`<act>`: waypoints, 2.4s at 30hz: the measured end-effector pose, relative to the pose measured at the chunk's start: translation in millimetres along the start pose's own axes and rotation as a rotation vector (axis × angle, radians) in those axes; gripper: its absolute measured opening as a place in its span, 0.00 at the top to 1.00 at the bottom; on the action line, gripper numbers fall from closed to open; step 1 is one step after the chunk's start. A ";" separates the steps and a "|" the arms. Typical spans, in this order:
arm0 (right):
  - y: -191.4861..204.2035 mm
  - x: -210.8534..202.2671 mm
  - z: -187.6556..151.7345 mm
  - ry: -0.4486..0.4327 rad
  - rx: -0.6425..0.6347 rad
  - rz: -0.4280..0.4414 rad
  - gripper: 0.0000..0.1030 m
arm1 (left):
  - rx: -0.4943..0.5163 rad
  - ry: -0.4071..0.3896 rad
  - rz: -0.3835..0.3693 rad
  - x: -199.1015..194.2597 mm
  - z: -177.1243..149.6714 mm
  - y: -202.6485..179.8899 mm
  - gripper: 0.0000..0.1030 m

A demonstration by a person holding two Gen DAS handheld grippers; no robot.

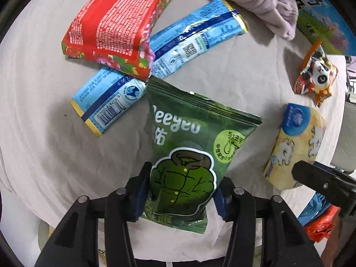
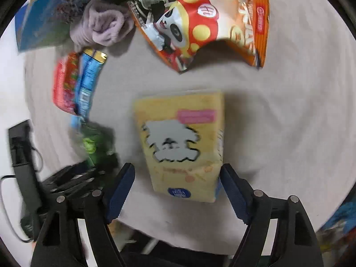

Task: Organize soft objects
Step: 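Grasp the green pouch with the left tool while the right tool grasps the yellow tissue pack, then carry both packs into the box and open both tools to release them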

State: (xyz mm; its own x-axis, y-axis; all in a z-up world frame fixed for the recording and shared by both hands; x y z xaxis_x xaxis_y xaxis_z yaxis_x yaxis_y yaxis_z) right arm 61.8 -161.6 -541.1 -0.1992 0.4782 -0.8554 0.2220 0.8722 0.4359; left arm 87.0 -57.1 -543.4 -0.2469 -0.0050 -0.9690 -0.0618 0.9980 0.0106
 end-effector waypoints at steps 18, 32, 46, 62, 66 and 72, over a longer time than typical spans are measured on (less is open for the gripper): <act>33.9 36.1 -51.1 -0.098 -0.068 -0.145 0.36 | 0.020 -0.220 0.055 -76.4 -49.7 -35.3 0.61; 74.8 -183.7 -34.8 -0.332 -0.150 0.019 0.36 | 0.110 -0.467 -0.124 -278.1 -48.8 -60.4 0.61; 102.4 -247.6 110.4 -0.432 -0.092 -0.049 0.36 | 0.173 -0.385 -0.239 -281.8 143.9 -72.5 0.61; 63.2 -171.9 282.0 -0.303 -0.087 -0.176 0.36 | 0.210 -0.123 -0.242 -171.5 268.7 -109.6 0.61; 55.5 -161.1 301.5 -0.273 -0.105 -0.208 0.36 | 0.234 -0.100 -0.241 -163.7 278.8 -122.2 0.61; 50.9 -151.6 313.6 -0.240 -0.113 -0.215 0.35 | 0.248 -0.071 -0.212 -152.2 291.0 -135.9 0.60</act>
State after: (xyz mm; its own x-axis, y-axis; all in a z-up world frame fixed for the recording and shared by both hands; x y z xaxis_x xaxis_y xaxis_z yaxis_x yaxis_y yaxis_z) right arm 402.6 -222.0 -477.0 0.0030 0.2558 -0.9667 0.0893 0.9628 0.2551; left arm 414.4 -173.8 -469.2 -0.1854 -0.2188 -0.9580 0.1351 0.9600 -0.2454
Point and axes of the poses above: each gripper's, at about its wrist camera, not at the fingertips, and x roughly the way its jaws point, y to its left, z to its top, the point moved 10 cm from there along x, roughly the way its jaws point, and after that the axes turned 8 degrees about z, right-handed, at the moved point
